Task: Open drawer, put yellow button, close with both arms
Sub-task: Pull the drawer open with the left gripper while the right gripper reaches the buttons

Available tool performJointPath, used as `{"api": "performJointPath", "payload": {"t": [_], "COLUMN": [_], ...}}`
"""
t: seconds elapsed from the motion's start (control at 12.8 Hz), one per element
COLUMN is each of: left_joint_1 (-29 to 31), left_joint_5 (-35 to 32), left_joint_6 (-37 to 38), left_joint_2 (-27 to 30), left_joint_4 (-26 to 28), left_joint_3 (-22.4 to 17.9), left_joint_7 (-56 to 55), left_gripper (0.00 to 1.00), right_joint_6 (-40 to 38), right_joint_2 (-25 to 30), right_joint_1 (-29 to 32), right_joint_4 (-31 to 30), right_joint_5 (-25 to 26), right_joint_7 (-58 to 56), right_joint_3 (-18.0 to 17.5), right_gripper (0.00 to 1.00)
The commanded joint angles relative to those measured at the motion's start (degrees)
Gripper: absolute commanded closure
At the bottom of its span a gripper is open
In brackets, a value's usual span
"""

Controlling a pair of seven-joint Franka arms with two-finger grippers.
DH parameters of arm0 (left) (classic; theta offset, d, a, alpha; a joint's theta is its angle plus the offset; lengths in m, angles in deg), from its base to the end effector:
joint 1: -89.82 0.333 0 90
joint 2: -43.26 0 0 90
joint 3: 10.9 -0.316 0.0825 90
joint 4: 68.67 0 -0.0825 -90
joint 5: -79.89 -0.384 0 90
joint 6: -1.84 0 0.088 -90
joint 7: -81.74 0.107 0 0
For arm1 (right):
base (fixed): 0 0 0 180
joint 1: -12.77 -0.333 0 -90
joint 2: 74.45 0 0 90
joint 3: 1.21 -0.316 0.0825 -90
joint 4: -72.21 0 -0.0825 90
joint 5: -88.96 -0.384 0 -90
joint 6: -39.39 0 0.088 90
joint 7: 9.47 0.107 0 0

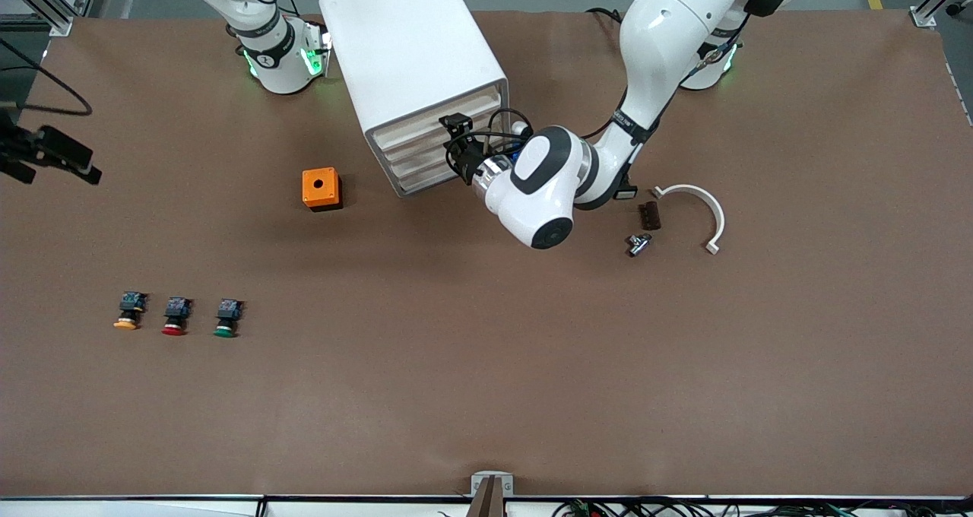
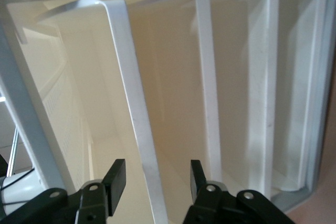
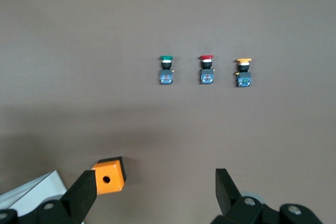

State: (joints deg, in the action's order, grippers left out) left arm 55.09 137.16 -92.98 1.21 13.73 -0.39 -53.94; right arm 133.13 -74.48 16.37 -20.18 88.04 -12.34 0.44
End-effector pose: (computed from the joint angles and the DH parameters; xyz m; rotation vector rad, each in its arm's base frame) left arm 0.4440 -0.5309 0.2807 -1.2665 -1.9208 1.3993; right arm 0.5580 -0.0496 0.6102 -3.1263 0.0663 -0.0377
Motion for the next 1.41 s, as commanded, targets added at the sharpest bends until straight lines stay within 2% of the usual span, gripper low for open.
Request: {"api": "performJointPath", "payload": {"t": [0.0,0.08,0.23,0.39,0.62,1.01,1.17,1.33], "left_joint_1": [-1.05,-1.39,-1.49,-0.35,3.07,10.63,11.43,11.70], "left_joint_5": [1.00,1.00,0.91,1.00,0.91,2.40,2.49,2.49], "left_joint_6": [0.78,0.78,0.86,0.95,0.95,0.34,-0.45,-1.07], "left_joint_2": [-1.89,-1.89,-1.89,-1.81,-1.80,-4.61,-5.06,-5.14], "left_joint_4": [-1.37,-1.37,-1.37,-1.46,-1.72,-6.63,-6.91,-6.91], "left_joint_3": [-0.14,-0.14,-0.14,-0.14,-0.49,-0.58,-0.67,-0.75], "left_joint_7": [-4.49,-4.86,-4.86,-4.77,-4.16,-1.53,1.63,2.79], "left_gripper": [0.57,0.67,1.00,1.00,1.00,1.00,1.00,0.54], "right_joint_6": [1.78,2.76,6.44,10.57,22.06,42.62,44.51,45.30], "right_joint_2": [-7.05,-9.70,-10.60,-13.84,-16.04,-24.03,-25.36,-28.78], "right_joint_1": [0.97,1.40,2.81,5.44,8.34,14.58,15.03,15.21], "right_joint_4": [2.83,3.09,2.48,0.64,-6.81,-16.49,-16.86,-16.77], "right_joint_5": [0.75,0.75,0.48,0.48,3.37,3.83,3.30,0.07], "right_joint_7": [-0.29,-0.64,-1.08,-4.14,-8.11,-15.74,-18.74,-19.10], "right_joint_3": [-0.34,-0.16,-0.16,-0.16,-0.16,-0.34,-0.42,-0.69], "right_gripper": [0.00,0.00,0.00,0.00,0.00,0.00,0.00,0.00]}}
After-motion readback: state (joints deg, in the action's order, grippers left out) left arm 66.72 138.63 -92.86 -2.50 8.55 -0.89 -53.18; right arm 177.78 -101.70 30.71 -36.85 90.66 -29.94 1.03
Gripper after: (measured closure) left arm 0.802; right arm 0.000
